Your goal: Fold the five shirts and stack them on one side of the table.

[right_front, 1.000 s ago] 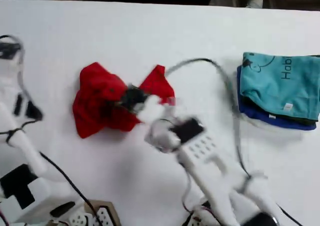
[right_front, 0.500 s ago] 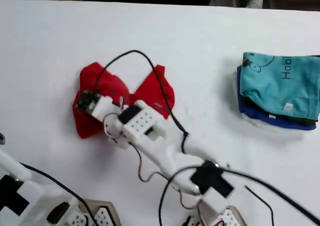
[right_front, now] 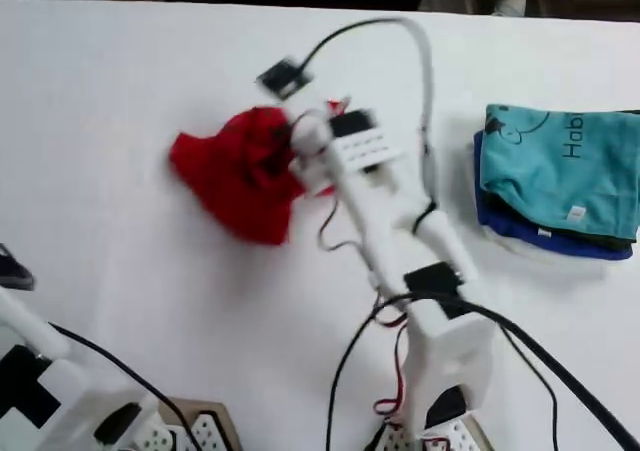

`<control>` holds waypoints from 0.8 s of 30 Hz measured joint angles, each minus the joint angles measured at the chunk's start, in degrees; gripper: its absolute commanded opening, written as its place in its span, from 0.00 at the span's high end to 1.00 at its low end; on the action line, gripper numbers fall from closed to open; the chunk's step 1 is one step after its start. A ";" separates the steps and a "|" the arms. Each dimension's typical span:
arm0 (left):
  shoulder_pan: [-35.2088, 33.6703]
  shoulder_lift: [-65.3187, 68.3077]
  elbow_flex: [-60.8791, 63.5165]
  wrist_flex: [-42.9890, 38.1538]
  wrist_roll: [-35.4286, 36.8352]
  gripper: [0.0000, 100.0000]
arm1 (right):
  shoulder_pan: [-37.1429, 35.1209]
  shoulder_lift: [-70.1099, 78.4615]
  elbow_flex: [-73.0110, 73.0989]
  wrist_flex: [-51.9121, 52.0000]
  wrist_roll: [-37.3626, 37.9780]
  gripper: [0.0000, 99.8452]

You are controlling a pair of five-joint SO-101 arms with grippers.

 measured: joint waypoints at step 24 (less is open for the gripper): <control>48.18 0.00 11.87 -9.58 23.65 0.71 | 2.20 -9.93 -16.18 22.07 0.00 0.98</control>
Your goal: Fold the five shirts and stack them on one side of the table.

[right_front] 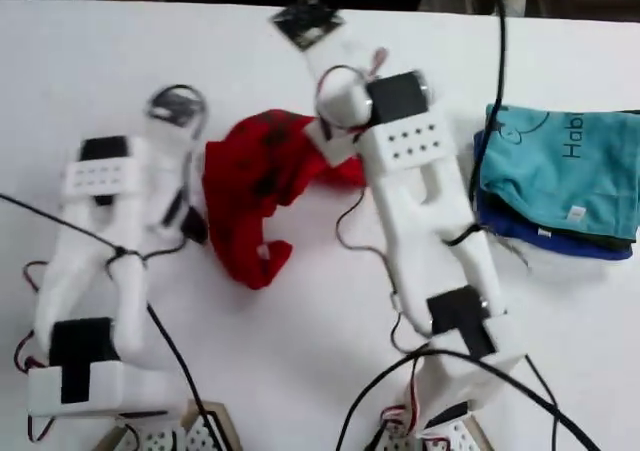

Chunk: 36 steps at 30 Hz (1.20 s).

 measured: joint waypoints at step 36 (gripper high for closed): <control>22.07 0.00 17.23 -18.90 -3.69 0.90 | 17.05 6.95 0.35 -4.57 7.30 0.98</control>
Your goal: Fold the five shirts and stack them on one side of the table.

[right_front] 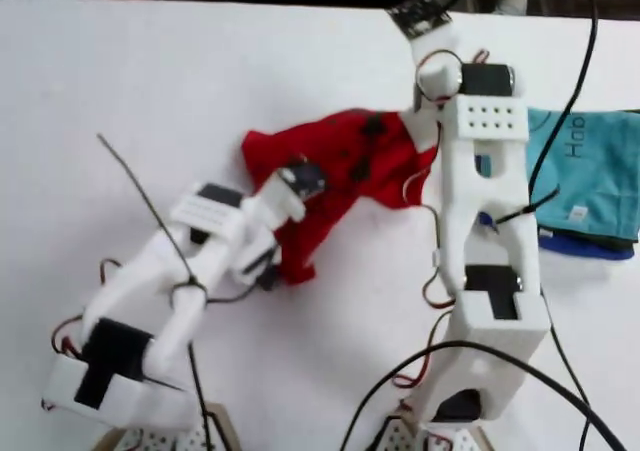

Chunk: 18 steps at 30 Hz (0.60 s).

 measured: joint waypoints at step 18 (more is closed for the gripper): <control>-7.74 -0.88 -6.15 7.12 -2.02 0.97 | -3.08 -8.00 0.79 5.71 0.00 0.98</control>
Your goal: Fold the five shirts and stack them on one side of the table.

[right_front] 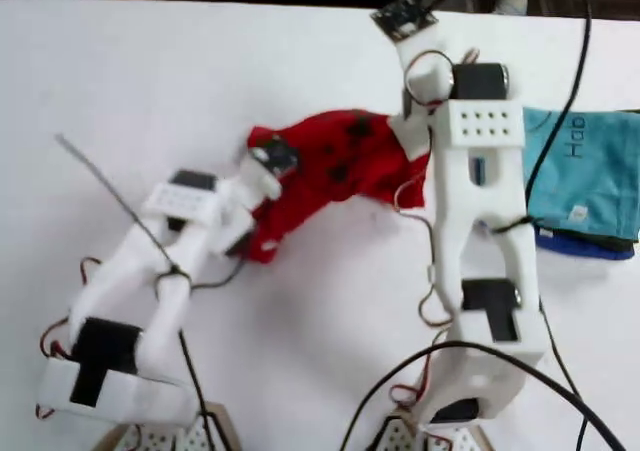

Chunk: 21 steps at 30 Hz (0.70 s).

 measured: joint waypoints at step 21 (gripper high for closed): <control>-26.11 -39.21 -9.85 31.91 -25.32 0.97 | -8.88 -40.35 31.82 -5.63 0.00 0.98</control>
